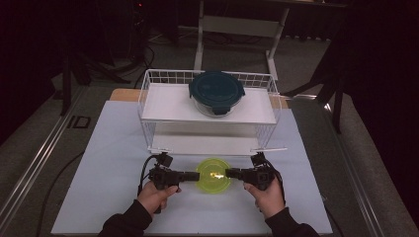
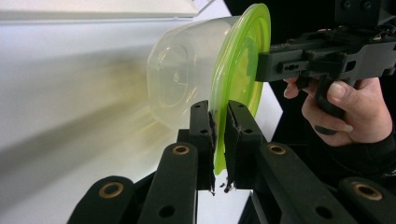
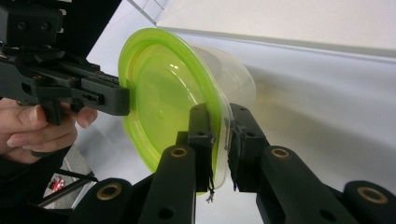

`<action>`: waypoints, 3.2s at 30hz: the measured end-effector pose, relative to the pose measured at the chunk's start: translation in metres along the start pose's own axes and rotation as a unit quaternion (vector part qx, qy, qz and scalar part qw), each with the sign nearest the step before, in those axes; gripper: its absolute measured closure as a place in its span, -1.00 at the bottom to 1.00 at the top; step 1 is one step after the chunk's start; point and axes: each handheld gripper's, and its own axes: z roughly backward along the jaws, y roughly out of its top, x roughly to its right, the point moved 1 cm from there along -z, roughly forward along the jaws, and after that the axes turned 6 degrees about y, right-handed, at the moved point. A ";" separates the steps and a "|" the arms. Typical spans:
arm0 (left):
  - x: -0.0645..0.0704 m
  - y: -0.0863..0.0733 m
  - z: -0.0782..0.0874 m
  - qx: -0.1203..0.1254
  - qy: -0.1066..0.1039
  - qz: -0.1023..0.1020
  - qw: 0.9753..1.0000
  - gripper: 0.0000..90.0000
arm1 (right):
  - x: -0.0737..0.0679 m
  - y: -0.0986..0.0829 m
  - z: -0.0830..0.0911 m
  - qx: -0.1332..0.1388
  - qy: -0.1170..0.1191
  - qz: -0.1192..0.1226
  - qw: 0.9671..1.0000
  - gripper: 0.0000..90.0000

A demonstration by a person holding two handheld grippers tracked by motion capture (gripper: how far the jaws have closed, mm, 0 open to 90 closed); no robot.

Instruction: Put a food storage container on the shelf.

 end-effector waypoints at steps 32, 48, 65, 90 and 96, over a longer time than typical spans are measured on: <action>0.098 0.097 0.089 0.078 0.006 -0.077 0.994 0.84 | -0.099 0.100 0.083 0.066 -0.012 0.079 0.995 0.79; 0.116 0.173 0.106 0.108 0.025 -0.088 0.990 0.83 | -0.119 0.176 0.106 0.099 -0.038 0.091 0.990 0.79; 0.095 0.203 0.090 0.110 0.028 -0.032 0.993 0.81 | -0.099 0.214 0.095 0.079 -0.060 0.056 0.993 0.78; 0.090 0.218 0.081 0.175 0.049 -0.050 0.982 -0.15 | -0.088 0.227 0.084 0.093 -0.066 0.062 0.992 0.07; 0.089 0.210 0.094 0.193 0.048 -0.072 0.977 -0.23 | -0.104 0.220 0.097 0.118 -0.060 0.088 0.987 0.06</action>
